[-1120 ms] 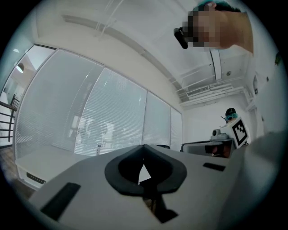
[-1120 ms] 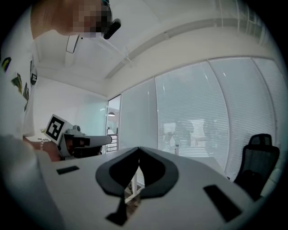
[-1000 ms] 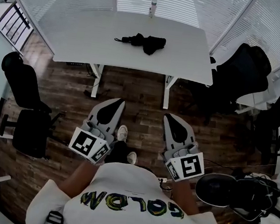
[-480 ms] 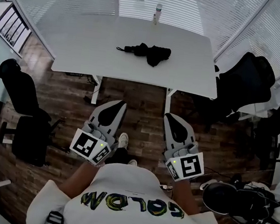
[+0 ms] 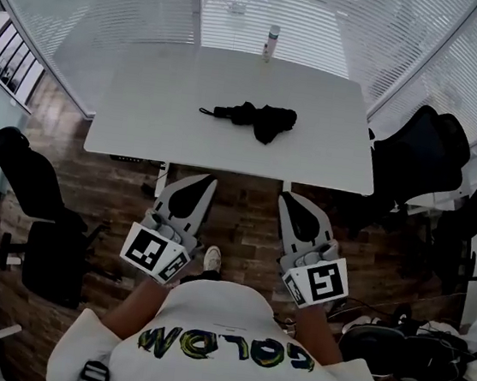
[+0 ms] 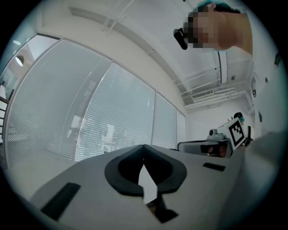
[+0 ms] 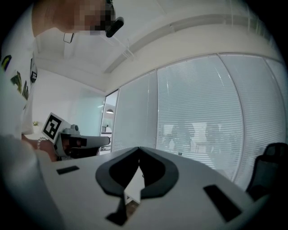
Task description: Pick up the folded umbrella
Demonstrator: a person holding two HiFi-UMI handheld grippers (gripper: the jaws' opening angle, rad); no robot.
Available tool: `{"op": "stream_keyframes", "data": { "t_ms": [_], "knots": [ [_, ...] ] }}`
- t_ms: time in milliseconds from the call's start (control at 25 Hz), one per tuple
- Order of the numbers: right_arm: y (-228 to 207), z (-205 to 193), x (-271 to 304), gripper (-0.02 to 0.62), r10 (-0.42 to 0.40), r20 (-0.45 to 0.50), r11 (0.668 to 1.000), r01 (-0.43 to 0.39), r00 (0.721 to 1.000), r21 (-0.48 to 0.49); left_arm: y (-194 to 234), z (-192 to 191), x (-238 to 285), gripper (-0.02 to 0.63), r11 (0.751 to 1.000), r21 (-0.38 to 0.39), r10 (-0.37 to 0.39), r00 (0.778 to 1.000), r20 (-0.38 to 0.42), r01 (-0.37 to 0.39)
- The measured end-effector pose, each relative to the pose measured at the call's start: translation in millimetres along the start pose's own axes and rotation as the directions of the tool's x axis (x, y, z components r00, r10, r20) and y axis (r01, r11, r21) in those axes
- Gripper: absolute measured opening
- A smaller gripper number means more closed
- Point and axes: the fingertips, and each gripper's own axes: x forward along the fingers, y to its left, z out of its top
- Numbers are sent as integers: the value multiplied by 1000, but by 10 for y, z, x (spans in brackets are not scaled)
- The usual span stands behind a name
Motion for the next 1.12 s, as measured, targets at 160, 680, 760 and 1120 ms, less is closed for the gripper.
{"op": "stream_keyframes", "data": {
  "t_ms": [160,680,760,1120],
  "knots": [
    [-16,24,294,11,-13,5,1000,13,1000,-4,284,23,71,11,1000,2,-8,1000,-2,8],
    [-116,-132,708,11,-41,-15,999,41,999,13,689,-40,279,11,1000,-9,-22,1000,-18,22],
    [-209,-134,769,11,-43,-12,999,43,999,11,733,-53,364,11,1000,-7,-19,1000,-21,18],
    [-703,-243,1085,11,-45,-2,999,45,999,22,936,-155,847,11,1000,4,-5,999,-36,5]
  ]
}}
